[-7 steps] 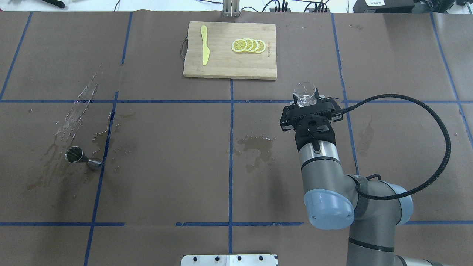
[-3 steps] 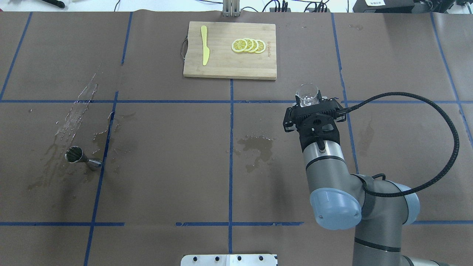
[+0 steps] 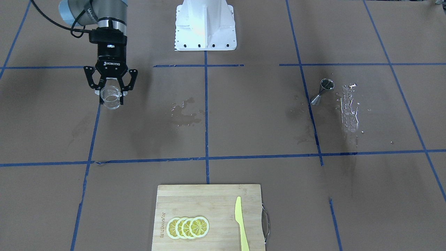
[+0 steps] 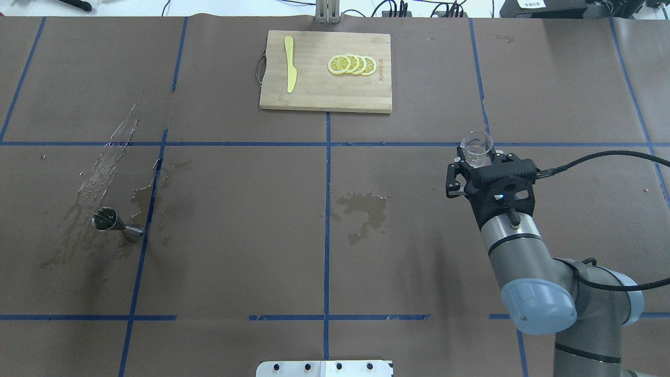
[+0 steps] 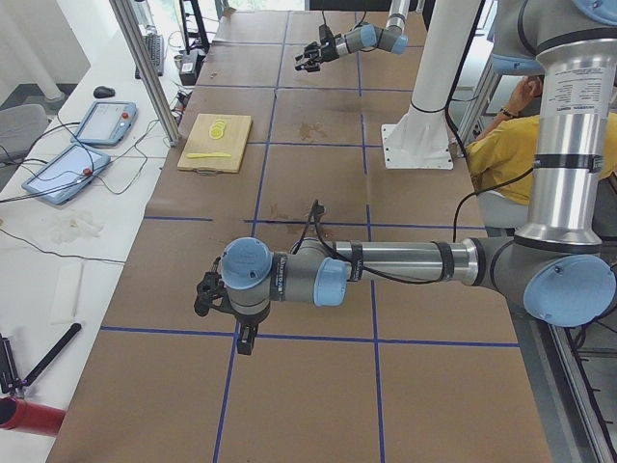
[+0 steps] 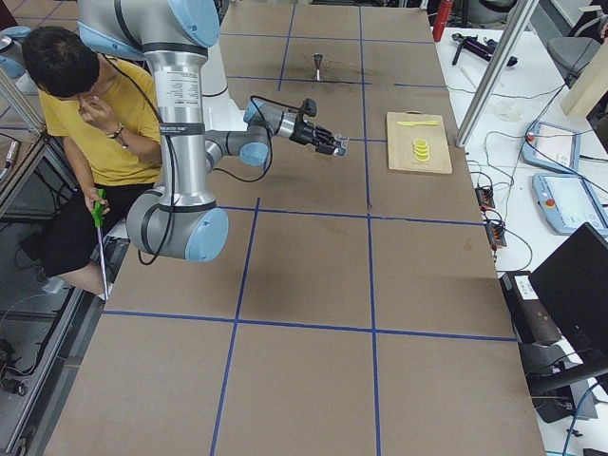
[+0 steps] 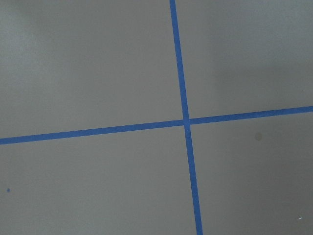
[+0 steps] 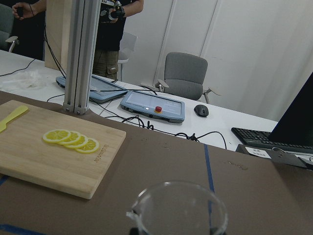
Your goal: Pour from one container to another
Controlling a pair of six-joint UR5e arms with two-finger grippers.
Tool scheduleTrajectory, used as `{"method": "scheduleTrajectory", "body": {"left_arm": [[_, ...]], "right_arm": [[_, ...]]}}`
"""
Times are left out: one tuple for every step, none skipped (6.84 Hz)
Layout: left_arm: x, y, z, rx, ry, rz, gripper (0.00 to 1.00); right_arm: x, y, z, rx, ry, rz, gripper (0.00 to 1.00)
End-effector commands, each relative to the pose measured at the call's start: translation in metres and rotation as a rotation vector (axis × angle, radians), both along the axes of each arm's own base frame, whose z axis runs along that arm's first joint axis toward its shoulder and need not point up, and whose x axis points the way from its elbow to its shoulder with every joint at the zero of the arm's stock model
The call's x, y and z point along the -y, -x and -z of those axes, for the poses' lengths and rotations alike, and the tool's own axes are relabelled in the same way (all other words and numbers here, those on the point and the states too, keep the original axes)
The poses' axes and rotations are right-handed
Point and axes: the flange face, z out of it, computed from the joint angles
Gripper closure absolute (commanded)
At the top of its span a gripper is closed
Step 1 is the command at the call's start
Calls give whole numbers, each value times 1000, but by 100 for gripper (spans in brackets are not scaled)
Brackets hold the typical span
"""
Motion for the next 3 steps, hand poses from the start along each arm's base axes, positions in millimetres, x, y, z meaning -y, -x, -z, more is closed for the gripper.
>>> {"method": "scheduleTrajectory", "body": {"left_arm": [[0,0,0,3,-8,0,0],[0,0,1,3,-11,0,0],[0,0,1,3,-11,0,0]], "right_arm": [[-7,-30,-96,54,-25,-25,100],[-10,-32,-133,70,-59,-87,100],[-22,-28,-186,97,-76,-97,100]]}}
